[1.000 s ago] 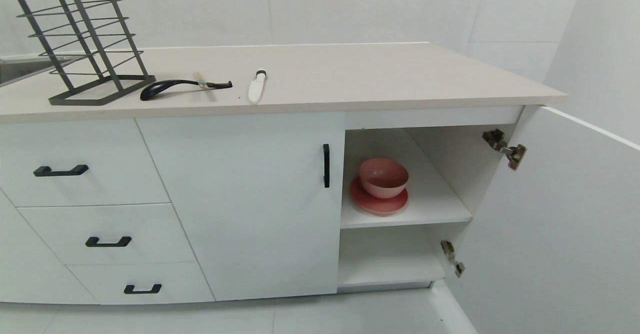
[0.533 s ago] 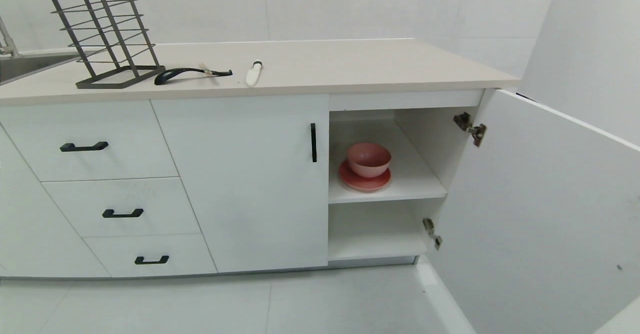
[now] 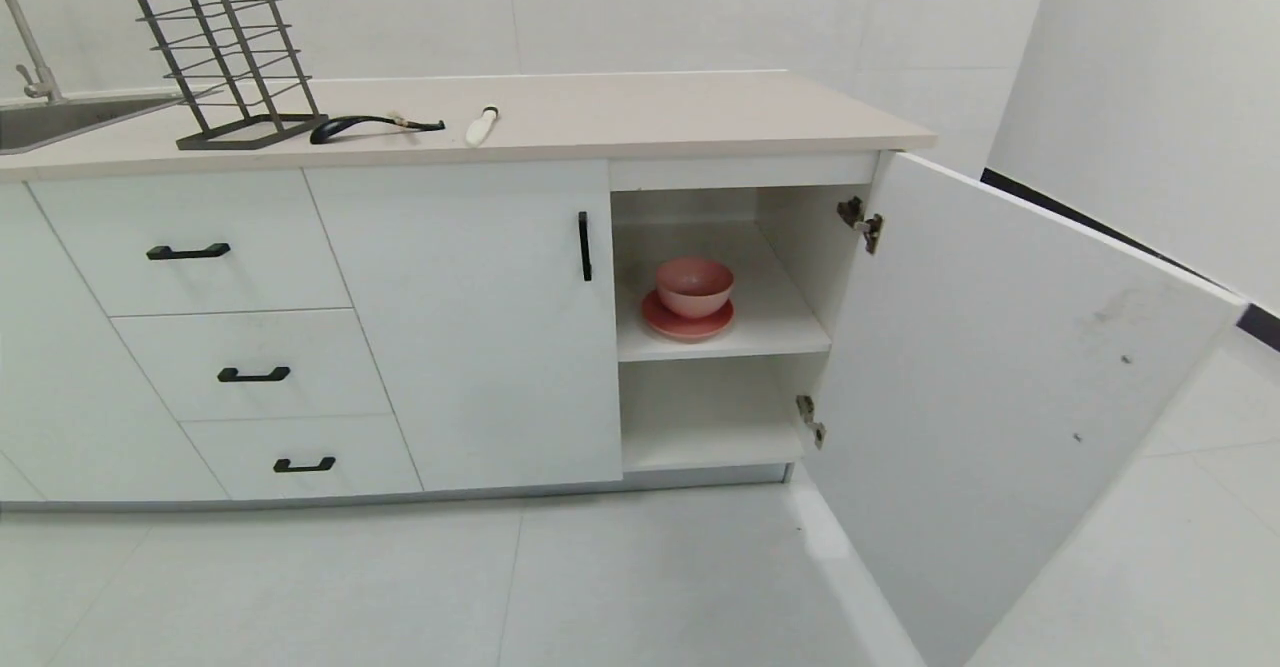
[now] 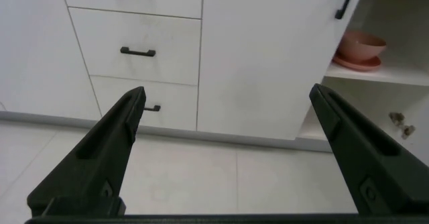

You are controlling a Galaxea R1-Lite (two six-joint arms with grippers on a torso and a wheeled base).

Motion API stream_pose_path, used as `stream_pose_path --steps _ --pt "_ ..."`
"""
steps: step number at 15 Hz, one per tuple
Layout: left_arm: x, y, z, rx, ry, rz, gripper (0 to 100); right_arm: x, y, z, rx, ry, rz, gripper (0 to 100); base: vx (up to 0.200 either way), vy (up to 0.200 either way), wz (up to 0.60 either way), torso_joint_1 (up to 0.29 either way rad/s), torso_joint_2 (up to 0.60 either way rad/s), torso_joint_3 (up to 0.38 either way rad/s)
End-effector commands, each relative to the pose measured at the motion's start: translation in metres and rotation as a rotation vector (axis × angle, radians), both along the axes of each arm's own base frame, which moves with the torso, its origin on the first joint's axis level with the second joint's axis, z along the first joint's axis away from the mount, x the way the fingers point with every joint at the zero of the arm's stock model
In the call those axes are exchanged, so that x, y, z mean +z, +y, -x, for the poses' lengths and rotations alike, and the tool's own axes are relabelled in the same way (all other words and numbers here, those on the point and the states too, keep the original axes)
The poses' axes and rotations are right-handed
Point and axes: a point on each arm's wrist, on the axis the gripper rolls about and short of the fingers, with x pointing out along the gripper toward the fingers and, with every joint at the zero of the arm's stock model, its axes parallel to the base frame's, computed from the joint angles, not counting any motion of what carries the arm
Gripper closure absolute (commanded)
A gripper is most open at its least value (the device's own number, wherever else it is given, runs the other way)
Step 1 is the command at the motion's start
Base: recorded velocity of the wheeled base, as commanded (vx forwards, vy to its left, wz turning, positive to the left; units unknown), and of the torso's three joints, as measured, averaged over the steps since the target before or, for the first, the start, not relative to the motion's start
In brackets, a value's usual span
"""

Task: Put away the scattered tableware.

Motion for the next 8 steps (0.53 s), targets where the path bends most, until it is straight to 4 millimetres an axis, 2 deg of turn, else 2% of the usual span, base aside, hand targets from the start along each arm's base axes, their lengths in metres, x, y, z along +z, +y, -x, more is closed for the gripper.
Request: stream_pose_path --steps 1,3,8 --pt "0.0000 0.0000 0.0000 -0.001 -0.001 0.003 0 0.0001 0.0000 -0.0003 -0.001 0.002 0.000 100 0.000 -0.200 0.00 -0.002 0.00 0.007" --pt "0.0000 0.0000 0.0000 -0.001 -0.001 0.003 0 0.0001 0.0000 -0.0003 -0.001 0.002 0.000 100 0.000 -0.200 0.00 0.000 0.01 0.002" --pt "0.0000 0.0000 0.0000 -0.001 -0.001 0.004 0 0.0001 0.0000 -0.0004 -0.003 0.004 0.000 100 0.000 0.000 0.00 0.000 0.00 0.000"
